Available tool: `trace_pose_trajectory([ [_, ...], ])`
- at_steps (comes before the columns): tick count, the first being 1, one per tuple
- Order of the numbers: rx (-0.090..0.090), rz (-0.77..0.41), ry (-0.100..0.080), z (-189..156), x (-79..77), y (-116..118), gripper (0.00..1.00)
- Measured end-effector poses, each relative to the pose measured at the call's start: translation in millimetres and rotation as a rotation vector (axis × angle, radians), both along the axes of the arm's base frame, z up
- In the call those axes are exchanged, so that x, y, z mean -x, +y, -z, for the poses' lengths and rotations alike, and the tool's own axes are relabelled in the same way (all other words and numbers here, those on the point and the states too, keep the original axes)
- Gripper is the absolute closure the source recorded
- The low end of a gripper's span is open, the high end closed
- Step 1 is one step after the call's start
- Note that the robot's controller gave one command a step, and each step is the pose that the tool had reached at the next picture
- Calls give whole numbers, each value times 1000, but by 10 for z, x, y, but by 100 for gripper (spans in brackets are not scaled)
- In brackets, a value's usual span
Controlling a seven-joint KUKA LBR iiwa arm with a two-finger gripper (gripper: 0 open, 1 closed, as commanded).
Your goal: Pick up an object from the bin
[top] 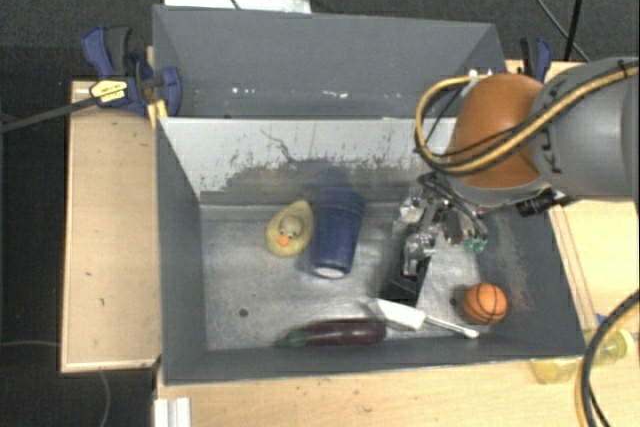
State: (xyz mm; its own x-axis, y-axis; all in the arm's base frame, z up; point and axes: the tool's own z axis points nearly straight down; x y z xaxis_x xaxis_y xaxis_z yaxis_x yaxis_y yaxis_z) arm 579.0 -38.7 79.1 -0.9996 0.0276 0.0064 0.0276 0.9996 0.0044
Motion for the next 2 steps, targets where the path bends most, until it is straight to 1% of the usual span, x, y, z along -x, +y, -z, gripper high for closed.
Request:
trace_pose_trajectory([
  [1, 0, 0, 0, 0, 0, 0, 100],
  [2, 3, 9, -3, -270, 58, -40, 100],
])
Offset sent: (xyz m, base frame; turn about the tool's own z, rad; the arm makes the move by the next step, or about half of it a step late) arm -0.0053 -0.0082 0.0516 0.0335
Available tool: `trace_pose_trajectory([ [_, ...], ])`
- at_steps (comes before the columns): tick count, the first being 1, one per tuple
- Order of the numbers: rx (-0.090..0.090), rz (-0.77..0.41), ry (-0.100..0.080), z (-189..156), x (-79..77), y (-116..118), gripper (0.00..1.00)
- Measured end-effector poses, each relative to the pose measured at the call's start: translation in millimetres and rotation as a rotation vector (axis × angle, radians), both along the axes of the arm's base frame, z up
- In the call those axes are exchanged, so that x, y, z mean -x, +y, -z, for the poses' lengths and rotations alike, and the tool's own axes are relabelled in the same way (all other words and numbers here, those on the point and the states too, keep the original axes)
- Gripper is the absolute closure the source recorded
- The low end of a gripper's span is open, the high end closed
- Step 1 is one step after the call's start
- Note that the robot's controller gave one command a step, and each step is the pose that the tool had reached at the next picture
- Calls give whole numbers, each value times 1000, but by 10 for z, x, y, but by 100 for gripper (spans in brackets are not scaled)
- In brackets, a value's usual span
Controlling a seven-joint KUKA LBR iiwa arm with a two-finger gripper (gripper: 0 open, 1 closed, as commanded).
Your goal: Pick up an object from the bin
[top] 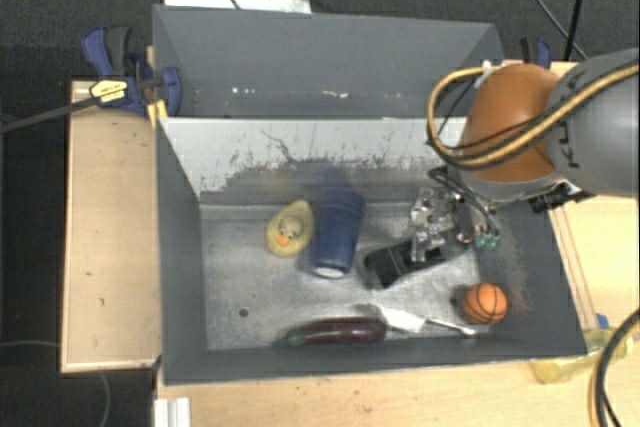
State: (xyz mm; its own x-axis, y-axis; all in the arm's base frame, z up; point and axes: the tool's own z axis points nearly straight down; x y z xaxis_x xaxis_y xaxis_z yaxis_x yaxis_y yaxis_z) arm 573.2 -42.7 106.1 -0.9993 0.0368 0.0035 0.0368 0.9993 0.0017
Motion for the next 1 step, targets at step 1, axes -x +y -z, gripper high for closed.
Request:
trace_pose_trajectory([
  [1, 2, 1, -4, -458, -16, -20, 100],
])
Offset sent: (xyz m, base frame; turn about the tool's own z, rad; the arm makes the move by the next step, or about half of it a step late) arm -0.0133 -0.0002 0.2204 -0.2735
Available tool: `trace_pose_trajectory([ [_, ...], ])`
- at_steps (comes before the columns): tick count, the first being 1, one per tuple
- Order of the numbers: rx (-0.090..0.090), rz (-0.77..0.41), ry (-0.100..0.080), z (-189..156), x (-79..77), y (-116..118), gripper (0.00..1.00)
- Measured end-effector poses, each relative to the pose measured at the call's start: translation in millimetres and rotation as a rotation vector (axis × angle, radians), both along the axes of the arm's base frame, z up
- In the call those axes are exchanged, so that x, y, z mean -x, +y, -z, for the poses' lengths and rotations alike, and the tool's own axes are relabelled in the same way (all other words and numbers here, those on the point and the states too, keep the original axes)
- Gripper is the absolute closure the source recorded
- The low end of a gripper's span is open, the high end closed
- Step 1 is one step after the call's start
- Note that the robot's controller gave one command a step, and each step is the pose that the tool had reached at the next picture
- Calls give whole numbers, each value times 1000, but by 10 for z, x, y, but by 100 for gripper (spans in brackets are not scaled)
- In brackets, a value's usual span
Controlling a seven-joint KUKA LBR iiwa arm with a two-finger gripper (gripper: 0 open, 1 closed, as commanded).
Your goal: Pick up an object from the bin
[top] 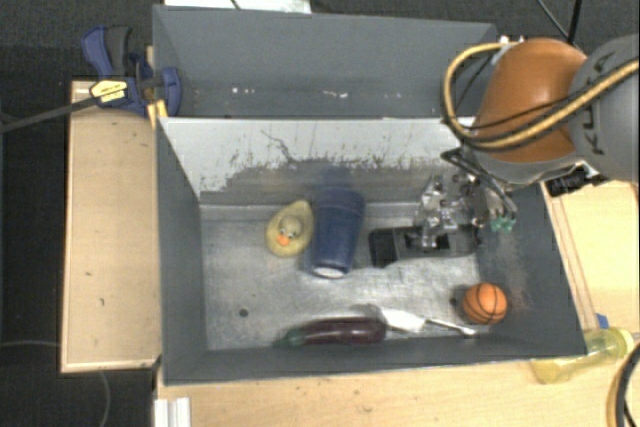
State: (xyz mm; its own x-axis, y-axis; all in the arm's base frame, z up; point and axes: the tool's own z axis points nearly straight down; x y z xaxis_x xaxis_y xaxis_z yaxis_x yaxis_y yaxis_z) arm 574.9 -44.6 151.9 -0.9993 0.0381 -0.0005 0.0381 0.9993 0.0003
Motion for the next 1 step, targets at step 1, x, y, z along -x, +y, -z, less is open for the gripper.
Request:
trace_pose_trajectory([
  [1, -1, -87, 8, -582, 67, 10, 100],
])
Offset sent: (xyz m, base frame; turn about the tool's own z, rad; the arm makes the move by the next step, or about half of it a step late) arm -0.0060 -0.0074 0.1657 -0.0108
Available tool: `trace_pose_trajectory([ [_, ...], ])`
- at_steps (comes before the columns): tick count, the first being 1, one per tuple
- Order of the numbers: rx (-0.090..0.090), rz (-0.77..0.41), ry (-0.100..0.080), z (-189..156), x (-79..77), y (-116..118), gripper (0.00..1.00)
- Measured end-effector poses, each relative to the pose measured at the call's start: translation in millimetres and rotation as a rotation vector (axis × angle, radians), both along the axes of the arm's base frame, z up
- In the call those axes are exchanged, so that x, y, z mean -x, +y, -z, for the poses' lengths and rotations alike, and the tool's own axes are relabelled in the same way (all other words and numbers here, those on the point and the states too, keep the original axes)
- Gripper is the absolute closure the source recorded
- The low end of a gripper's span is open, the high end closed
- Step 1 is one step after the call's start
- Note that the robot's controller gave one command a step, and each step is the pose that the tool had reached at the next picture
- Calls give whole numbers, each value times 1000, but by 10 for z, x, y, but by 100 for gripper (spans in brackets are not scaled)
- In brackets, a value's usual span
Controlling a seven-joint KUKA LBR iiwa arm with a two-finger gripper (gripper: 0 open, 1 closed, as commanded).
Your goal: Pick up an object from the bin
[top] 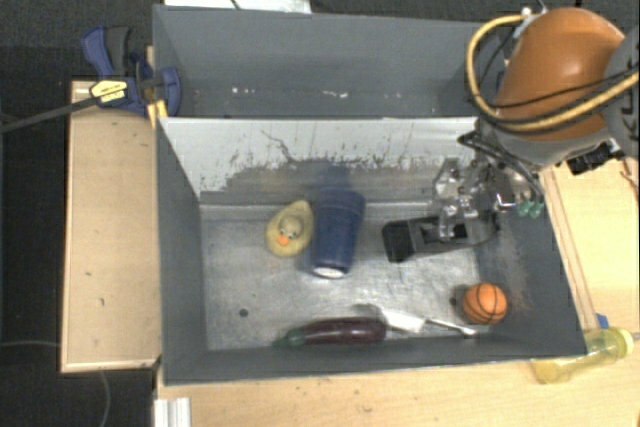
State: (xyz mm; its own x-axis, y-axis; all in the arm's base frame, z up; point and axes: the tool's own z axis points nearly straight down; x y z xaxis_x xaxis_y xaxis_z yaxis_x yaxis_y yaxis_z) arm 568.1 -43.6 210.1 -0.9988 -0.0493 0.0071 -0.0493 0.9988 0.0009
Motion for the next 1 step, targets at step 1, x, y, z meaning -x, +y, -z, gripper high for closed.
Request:
trace_pose_trajectory([
  [1, 0, -25, -1, -153, 3, -3, 100],
])
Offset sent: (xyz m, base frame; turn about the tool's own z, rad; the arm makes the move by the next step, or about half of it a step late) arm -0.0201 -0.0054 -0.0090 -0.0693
